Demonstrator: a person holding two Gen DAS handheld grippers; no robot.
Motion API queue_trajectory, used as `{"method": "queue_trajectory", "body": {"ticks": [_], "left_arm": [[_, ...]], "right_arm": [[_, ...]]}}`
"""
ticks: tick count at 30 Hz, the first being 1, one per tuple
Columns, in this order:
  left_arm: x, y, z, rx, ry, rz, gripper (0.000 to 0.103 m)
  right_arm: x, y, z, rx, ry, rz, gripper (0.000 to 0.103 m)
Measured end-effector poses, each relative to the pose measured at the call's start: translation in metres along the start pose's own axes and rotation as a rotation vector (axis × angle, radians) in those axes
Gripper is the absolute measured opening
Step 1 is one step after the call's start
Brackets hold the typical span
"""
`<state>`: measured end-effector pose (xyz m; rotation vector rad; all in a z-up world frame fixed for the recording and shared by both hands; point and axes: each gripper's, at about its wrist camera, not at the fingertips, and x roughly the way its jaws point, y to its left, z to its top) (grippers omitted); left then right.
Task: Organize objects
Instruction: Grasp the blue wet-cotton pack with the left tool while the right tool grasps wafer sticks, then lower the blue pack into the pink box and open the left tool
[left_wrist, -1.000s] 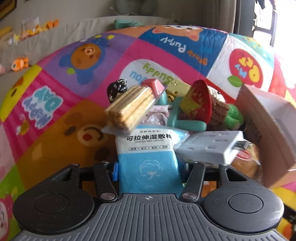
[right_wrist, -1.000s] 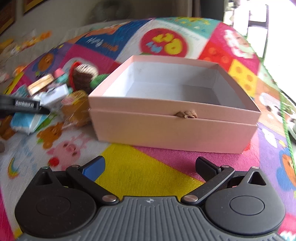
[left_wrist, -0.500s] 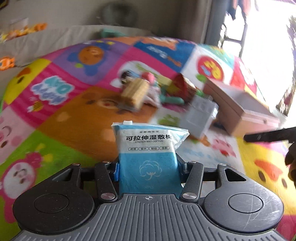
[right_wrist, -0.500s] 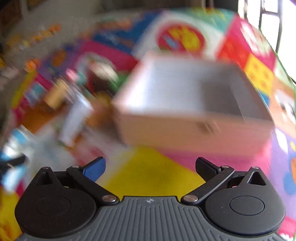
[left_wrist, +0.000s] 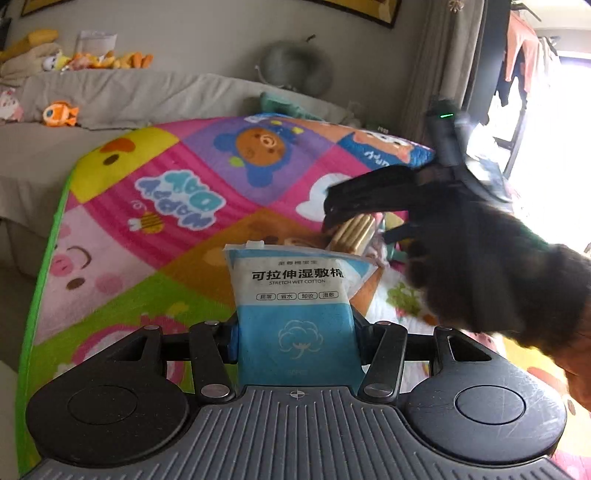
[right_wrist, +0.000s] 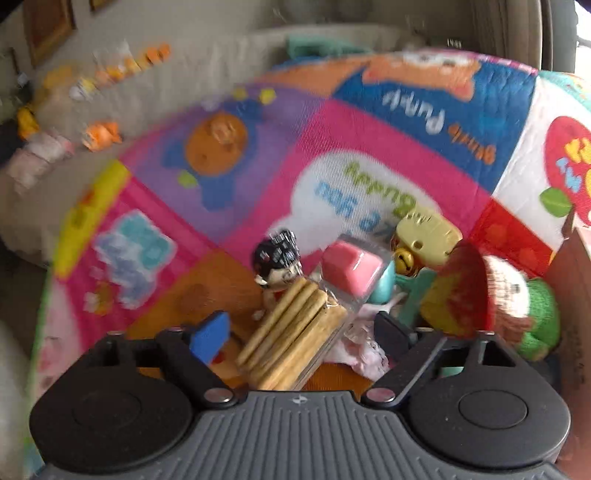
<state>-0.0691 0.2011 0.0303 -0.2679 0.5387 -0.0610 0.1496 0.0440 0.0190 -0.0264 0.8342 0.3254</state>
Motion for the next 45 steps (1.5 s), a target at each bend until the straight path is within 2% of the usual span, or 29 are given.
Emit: {"method": "queue_trajectory", "body": {"ticks": [3,4,5,7,9,12,15,18,21,25,26,27,29,31,34,35,36,37,38,39,40,42,45], "left_arm": [[0.002,0.002,-0.001,-0.014,0.016,-0.003,0.057],[0.002,0.001,-0.002,-0.013,0.017,-0.003,0.057],[0.002,0.000,-0.002,-0.011,0.018,-0.007,0.057],[0.000,-0.006,-0.004,0.000,0.026,-0.031,0.057],[-0.004,-0.016,-0.005,0.023,0.034,-0.069,0.057],[-0.008,-0.039,-0.009,0.098,0.066,-0.129,0.057],[-0.006,-0.063,-0.017,0.148,0.118,-0.150,0.057],[-0.001,-0.080,-0.020,0.139,0.159,-0.160,0.057],[-0.001,-0.106,-0.014,0.156,0.162,-0.209,0.057],[0.005,-0.162,0.007,0.229,0.154,-0.328,0.057],[0.011,-0.176,0.015,0.236,0.150,-0.356,0.057],[0.020,-0.189,0.024,0.237,0.145,-0.379,0.057],[0.044,-0.222,0.042,0.227,0.126,-0.403,0.058],[0.076,-0.253,0.057,0.220,0.123,-0.395,0.058],[0.132,-0.294,0.065,0.271,0.160,-0.271,0.058],[0.150,-0.306,0.064,0.300,0.186,-0.223,0.058],[0.167,-0.316,0.062,0.341,0.226,-0.182,0.058],[0.184,-0.322,0.058,0.381,0.274,-0.154,0.058],[0.194,-0.326,0.054,0.407,0.317,-0.136,0.060],[0.199,-0.329,0.049,0.424,0.349,-0.129,0.060],[0.197,-0.330,0.048,0.435,0.351,-0.134,0.060],[0.193,-0.331,0.053,0.432,0.326,-0.153,0.059],[0.167,-0.325,0.068,0.403,0.107,-0.185,0.056]], "right_arm": [[0.005,0.003,-0.005,-0.061,0.015,-0.031,0.057],[-0.003,0.001,-0.009,-0.075,0.016,-0.016,0.053],[-0.013,-0.003,-0.012,-0.089,0.019,0.001,0.044],[-0.033,-0.015,-0.021,-0.123,0.033,0.045,0.039],[-0.063,-0.028,-0.036,-0.147,0.050,0.113,0.023],[-0.111,-0.057,-0.071,-0.170,0.084,0.193,0.022],[-0.151,-0.085,-0.104,-0.180,0.083,0.210,0.022],[-0.182,-0.118,-0.131,-0.138,0.082,0.218,0.022],[-0.207,-0.153,-0.153,-0.051,0.048,0.193,0.022],[-0.236,-0.209,-0.179,0.100,-0.028,0.130,0.021],[-0.242,-0.218,-0.184,0.117,-0.055,0.109,0.018],[-0.247,-0.226,-0.189,0.133,-0.080,0.092,0.009],[-0.256,-0.243,-0.195,0.171,-0.114,0.087,0.009],[-0.259,-0.254,-0.199,0.191,-0.134,0.092,0.009],[-0.259,-0.259,-0.206,0.161,-0.158,0.058,0.011],[-0.259,-0.258,-0.208,0.133,-0.165,0.043,0.018],[-0.260,-0.258,-0.211,0.097,-0.169,0.032,0.034],[-0.261,-0.258,-0.214,0.065,-0.175,0.028,0.045],[-0.261,-0.257,-0.217,0.036,-0.181,0.025,0.063],[-0.262,-0.257,-0.220,0.011,-0.185,0.028,0.069],[-0.261,-0.256,-0.221,-0.012,-0.180,0.043,0.069],[-0.257,-0.251,-0.223,-0.060,-0.152,0.083,0.069],[-0.244,-0.236,-0.228,-0.160,-0.100,0.133,0.070]]}}
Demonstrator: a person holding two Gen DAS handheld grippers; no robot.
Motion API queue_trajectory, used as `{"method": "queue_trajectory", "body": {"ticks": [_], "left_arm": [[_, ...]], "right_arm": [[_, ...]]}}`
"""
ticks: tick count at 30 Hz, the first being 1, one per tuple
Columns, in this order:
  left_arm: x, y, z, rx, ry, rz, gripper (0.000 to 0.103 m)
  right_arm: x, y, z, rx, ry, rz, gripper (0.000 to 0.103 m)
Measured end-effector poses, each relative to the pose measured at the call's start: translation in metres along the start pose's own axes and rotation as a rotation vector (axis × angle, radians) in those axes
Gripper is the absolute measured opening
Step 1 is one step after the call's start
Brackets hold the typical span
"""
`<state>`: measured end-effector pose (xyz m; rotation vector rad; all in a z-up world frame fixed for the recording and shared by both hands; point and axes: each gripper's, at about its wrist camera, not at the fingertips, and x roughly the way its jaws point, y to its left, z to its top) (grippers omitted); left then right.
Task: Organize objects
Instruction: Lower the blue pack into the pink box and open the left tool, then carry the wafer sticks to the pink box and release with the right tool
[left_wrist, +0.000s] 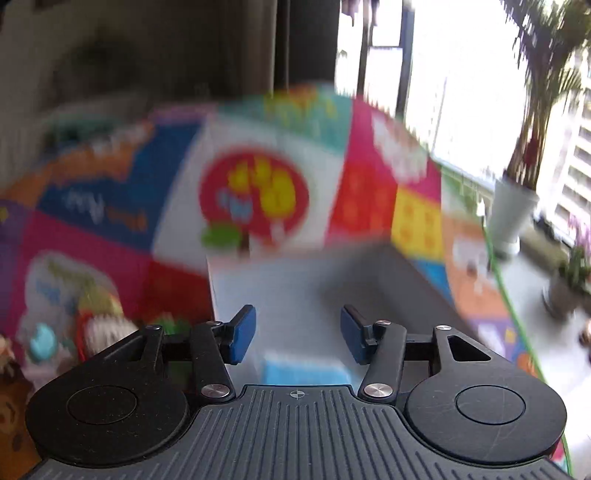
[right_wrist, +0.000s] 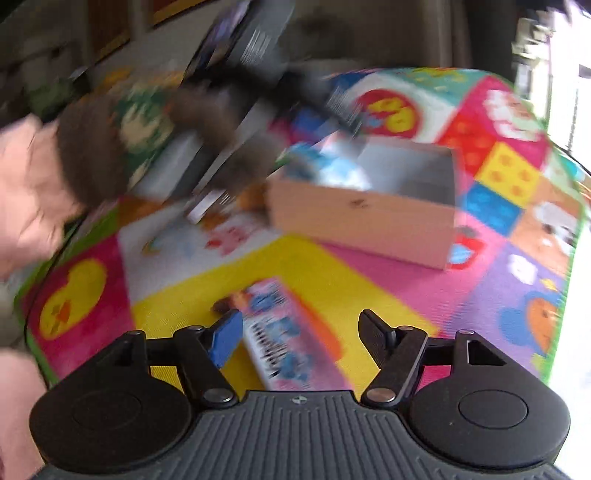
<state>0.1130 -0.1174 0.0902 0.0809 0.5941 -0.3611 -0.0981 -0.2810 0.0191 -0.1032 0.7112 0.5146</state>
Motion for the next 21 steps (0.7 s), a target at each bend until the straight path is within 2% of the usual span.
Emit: {"method": "queue_trajectory", "body": {"ticks": [2,4,6,8,9,15,16,18,21], "left_arm": [[-0.008,0.002,0.004,0.031,-0.014,-0.014,0.056],[-0.020,0.011,0.001,-0.003,0.000,-0.063,0.056],[-0.035,0.019,-0.005,-0.046,-0.004,-0.093,0.056],[-0.050,0.034,-0.016,-0.097,-0.014,-0.118,0.056],[-0.056,0.041,-0.020,-0.122,-0.016,-0.130,0.056],[-0.093,0.081,-0.070,-0.239,-0.020,-0.153,0.054],[-0.095,0.085,-0.078,-0.250,-0.013,-0.151,0.054],[-0.099,0.091,-0.093,-0.262,0.002,-0.154,0.054],[-0.107,0.099,-0.112,-0.277,0.009,-0.147,0.054]], "right_arm": [[0.016,0.006,-0.001,-0.045,0.045,0.008,0.070],[0.030,0.004,0.000,-0.056,0.086,0.026,0.070],[0.041,0.003,0.005,-0.055,0.129,0.035,0.052],[0.041,0.004,0.011,-0.056,0.143,0.042,0.043],[0.039,0.004,0.016,-0.038,0.142,0.051,0.043],[0.010,-0.018,0.072,0.104,-0.006,0.093,0.042],[0.011,-0.026,0.085,0.138,-0.031,0.069,0.041],[0.022,-0.045,0.109,0.204,-0.073,-0.012,0.031],[0.049,-0.073,0.137,0.280,-0.112,-0.107,0.032]]}}
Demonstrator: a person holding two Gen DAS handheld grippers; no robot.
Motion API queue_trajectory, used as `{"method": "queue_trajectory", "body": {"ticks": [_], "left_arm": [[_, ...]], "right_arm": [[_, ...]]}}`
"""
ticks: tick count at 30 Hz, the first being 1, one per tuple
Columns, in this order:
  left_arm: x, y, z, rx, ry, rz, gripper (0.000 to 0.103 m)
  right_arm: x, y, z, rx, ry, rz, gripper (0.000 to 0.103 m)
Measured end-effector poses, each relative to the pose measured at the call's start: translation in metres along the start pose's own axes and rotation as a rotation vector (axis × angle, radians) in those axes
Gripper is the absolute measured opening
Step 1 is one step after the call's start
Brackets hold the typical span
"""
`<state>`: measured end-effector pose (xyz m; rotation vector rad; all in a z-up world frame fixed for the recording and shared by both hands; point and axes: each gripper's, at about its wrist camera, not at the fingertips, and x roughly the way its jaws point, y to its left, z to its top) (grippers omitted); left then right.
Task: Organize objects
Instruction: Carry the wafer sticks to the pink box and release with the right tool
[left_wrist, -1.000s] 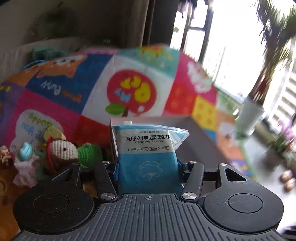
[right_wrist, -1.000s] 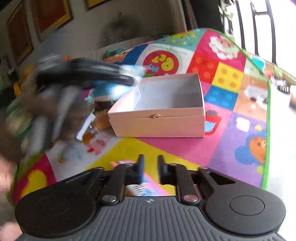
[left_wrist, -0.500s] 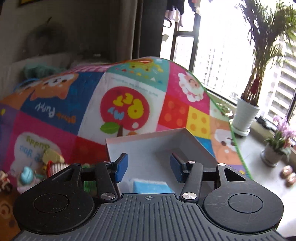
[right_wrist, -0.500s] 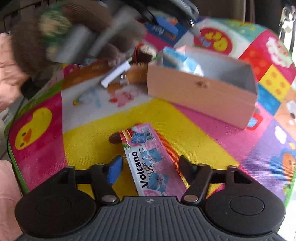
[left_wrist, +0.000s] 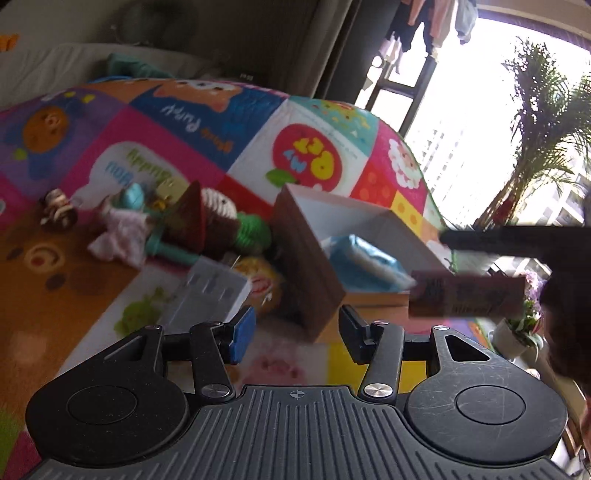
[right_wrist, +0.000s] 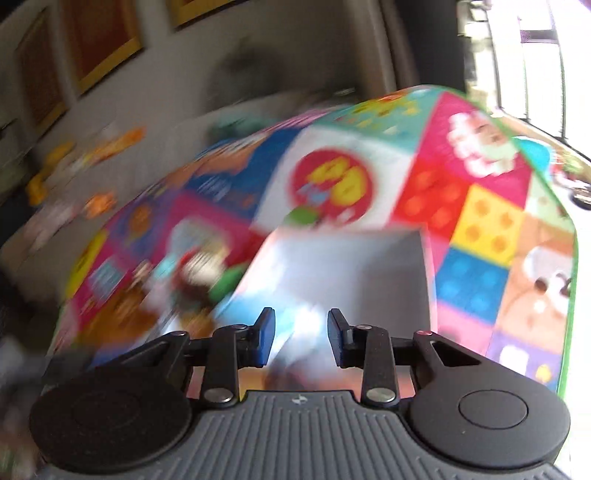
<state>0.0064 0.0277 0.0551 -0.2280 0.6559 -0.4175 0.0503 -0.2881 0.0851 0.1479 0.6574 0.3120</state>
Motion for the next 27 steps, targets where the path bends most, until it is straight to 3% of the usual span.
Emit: {"method": "queue_trajectory", "body": {"ticks": [4,6,9,14,18,22,25,27], "left_arm": [[-0.017,0.019,-0.011,-0.022,-0.010,0.027,0.054],[-0.024,0.027,-0.014,-0.029,-0.014,0.028,0.054],[-0.028,0.034,-0.021,-0.040,-0.012,0.002,0.054],[-0.014,0.027,-0.032,-0.053,0.008,-0.059,0.054],[-0.003,0.021,-0.037,-0.052,0.031,-0.075,0.054],[-0.008,0.023,-0.034,-0.045,0.027,-0.045,0.054],[-0.017,0.031,-0.029,-0.059,0.005,-0.022,0.054],[-0.023,0.036,-0.026,-0.072,-0.014,-0.010,0.054]], "right_arm": [[0.026,-0.009,0.014,0.029,0.011,-0.044,0.033],[0.021,-0.010,0.011,0.011,0.024,-0.029,0.047],[0.002,-0.002,-0.010,-0.100,0.046,-0.046,0.060],[-0.019,0.004,-0.060,-0.304,0.130,-0.101,0.060],[-0.002,-0.026,-0.070,-0.187,0.178,-0.068,0.061],[0.027,-0.046,-0.074,-0.101,0.204,-0.006,0.061],[0.032,-0.047,-0.081,-0.027,0.249,0.045,0.061],[0.021,-0.033,-0.095,-0.004,0.277,0.105,0.070]]}}
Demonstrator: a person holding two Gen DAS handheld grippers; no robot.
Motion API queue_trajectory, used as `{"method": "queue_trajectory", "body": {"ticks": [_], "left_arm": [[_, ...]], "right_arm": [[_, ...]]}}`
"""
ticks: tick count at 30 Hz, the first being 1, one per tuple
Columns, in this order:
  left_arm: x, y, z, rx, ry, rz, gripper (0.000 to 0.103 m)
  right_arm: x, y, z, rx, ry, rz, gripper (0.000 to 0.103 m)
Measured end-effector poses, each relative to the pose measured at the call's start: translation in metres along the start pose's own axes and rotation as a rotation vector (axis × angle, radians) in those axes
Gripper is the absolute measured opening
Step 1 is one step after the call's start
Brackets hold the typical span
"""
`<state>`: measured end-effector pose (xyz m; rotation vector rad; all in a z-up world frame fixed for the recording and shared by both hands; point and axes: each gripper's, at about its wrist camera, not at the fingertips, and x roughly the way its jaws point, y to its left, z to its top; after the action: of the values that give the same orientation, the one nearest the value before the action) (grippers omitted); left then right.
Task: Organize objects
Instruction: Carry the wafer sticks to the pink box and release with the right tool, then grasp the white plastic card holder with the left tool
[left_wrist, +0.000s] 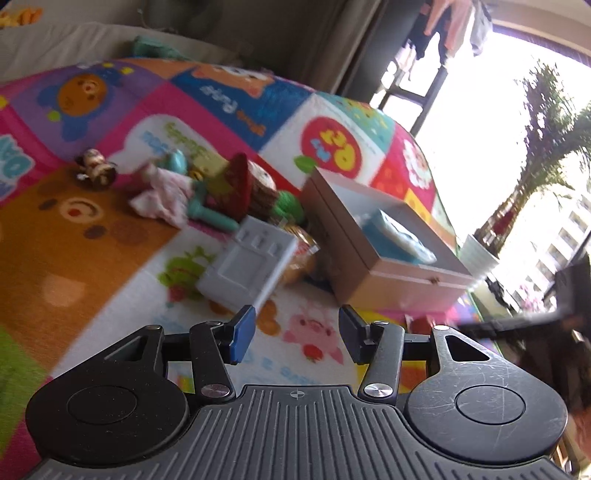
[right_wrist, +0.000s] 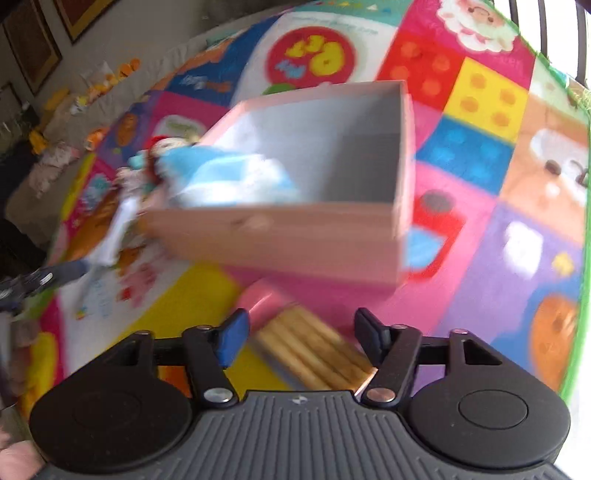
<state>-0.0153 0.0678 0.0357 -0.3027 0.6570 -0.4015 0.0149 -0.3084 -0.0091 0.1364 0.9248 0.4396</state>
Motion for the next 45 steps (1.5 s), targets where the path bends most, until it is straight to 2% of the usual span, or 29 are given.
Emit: {"method": "queue_trajectory", "body": {"ticks": [2,3,6,8,9,10,11,14,17,21,24,26,28,29,30,33,37,41,45], "left_arm": [[-0.002,0.003,0.003,-0.012,-0.013,0.003,0.054],[-0.002,0.004,0.004,-0.016,-0.016,0.002,0.054],[0.001,0.002,0.003,-0.017,-0.010,-0.002,0.054],[0.000,-0.001,0.000,-0.010,-0.001,-0.011,0.054],[-0.001,-0.003,-0.001,-0.008,0.001,-0.014,0.054],[-0.002,-0.002,-0.002,-0.006,0.003,-0.016,0.054],[-0.003,-0.002,-0.002,-0.006,0.004,-0.015,0.054],[-0.006,-0.001,-0.002,-0.004,0.004,-0.012,0.054],[-0.005,0.001,-0.002,-0.015,0.002,-0.012,0.054],[-0.002,0.001,-0.003,-0.032,0.011,-0.026,0.054],[-0.001,-0.001,-0.005,-0.029,0.020,-0.030,0.054],[-0.002,-0.001,-0.005,-0.031,0.018,-0.033,0.054],[-0.006,0.000,-0.005,-0.035,0.010,-0.033,0.054],[-0.007,0.001,-0.005,-0.038,0.006,-0.032,0.054],[-0.009,0.003,-0.004,-0.040,0.002,-0.030,0.054],[-0.013,0.010,-0.003,-0.050,-0.006,-0.022,0.054],[-0.012,0.021,-0.003,-0.071,-0.003,-0.005,0.054],[-0.009,0.025,-0.005,-0.085,0.005,-0.006,0.054],[-0.003,0.026,-0.007,-0.086,0.017,-0.010,0.054]], "right_arm": [[-0.005,0.027,-0.016,-0.067,0.041,0.075,0.070],[-0.008,0.042,-0.024,-0.120,0.037,0.079,0.070],[-0.009,0.076,-0.033,-0.263,-0.019,-0.005,0.070],[0.001,0.084,-0.034,-0.292,-0.015,-0.071,0.068],[0.009,0.086,-0.034,-0.290,0.003,-0.098,0.059],[0.015,0.086,-0.033,-0.282,0.019,-0.121,0.058],[0.016,0.088,-0.035,-0.289,0.001,-0.153,0.052],[0.004,0.087,-0.035,-0.245,-0.005,-0.128,0.032],[-0.020,0.092,-0.038,-0.256,-0.046,-0.118,0.032],[-0.060,0.099,-0.017,-0.247,-0.144,-0.092,0.031],[-0.082,0.096,0.027,-0.230,-0.252,-0.112,0.031],[-0.083,0.091,0.059,-0.220,-0.303,-0.162,0.032],[-0.067,0.081,0.091,-0.195,-0.275,-0.196,0.035],[-0.057,0.073,0.104,-0.151,-0.263,-0.192,0.047],[-0.047,0.064,0.115,-0.102,-0.242,-0.185,0.054],[-0.016,0.039,0.134,0.066,-0.156,-0.082,0.054],[0.022,0.025,0.133,0.237,-0.040,0.049,0.054],[0.059,0.016,0.127,0.358,0.106,0.101,0.054],[0.072,0.015,0.126,0.352,0.095,0.115,0.057]]}}
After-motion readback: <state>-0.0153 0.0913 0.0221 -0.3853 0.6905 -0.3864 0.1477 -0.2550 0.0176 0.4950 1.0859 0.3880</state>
